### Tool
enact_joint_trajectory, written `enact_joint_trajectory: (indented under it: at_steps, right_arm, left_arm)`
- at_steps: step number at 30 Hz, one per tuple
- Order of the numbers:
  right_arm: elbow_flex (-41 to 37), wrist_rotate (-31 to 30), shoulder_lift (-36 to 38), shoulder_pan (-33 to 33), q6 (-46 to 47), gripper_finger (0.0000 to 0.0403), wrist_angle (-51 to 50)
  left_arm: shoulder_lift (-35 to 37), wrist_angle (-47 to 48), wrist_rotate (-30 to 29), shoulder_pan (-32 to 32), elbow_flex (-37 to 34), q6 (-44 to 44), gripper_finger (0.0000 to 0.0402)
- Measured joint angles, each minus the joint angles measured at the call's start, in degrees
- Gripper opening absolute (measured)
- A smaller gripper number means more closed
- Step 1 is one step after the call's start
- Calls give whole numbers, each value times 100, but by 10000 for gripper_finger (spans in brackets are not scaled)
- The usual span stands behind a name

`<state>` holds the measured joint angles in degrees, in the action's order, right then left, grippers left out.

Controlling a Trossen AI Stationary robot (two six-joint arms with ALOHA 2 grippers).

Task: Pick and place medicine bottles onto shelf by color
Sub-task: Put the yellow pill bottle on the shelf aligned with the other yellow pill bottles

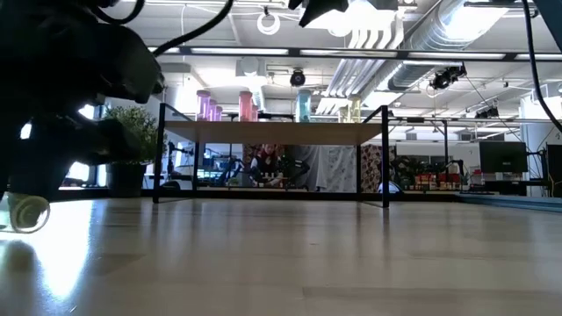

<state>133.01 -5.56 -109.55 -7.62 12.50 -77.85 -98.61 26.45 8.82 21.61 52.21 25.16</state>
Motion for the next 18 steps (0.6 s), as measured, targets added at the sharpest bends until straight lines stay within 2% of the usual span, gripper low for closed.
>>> enact_joint_trajectory:
  at_steps: [3,8,14,18]
  right_arm:
    - [7,57,127,-5,-163,238,-34]
    - [7,502,327,-11,-538,238,-148]
    - [7,1150,542,-11,-1223,238,-505]
    - [9,1776,662,-11,-1746,238,-834]
  left_arm:
    - [0,-207,334,-131,0,323,98]
    - [0,-726,1094,-427,0,1104,100]
    - [0,-1527,1917,-830,1,2250,101]
    - [0,-2218,2251,-1112,1,3226,101]
